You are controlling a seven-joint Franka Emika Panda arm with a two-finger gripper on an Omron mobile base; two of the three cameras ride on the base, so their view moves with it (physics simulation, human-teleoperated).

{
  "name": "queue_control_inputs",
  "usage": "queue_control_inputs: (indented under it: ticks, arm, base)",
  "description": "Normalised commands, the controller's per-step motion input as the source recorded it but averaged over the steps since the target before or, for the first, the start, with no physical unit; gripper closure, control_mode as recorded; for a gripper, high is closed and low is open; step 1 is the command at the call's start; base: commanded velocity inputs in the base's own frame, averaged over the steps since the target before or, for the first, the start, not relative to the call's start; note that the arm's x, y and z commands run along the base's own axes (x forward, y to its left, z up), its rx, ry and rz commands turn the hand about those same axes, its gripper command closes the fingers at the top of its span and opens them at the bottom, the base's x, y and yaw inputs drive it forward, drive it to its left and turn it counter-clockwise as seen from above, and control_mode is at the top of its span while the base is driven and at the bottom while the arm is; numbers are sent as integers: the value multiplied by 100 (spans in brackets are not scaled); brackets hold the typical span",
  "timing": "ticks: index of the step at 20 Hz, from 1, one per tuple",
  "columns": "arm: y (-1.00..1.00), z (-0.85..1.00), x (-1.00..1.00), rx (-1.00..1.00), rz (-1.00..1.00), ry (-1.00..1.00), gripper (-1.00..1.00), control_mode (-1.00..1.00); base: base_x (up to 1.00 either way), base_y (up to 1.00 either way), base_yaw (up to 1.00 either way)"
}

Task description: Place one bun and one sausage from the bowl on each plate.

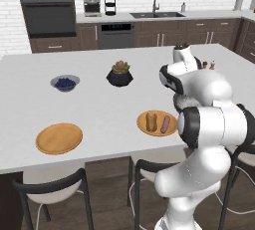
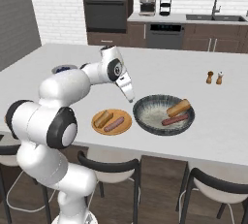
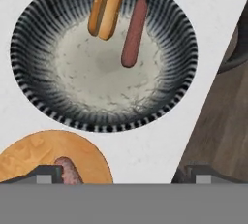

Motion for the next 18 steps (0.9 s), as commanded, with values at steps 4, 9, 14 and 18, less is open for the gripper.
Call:
queue_control_inputs:
  ticks: [4, 9, 14, 18]
  arm:
    - [-94, 24, 4, 1, 1, -1, -100, -100]
    - [-94, -24, 34, 1, 14, -4, -100, -100]
    - [-47, -52, 27, -14, 5, -11, -100, -100]
    - [-55, -33, 54, -2, -11, -12, -100, -100]
  base:
    - [0, 0, 0]
    - [0, 0, 0]
    - [0, 0, 0]
    - [0, 0, 0]
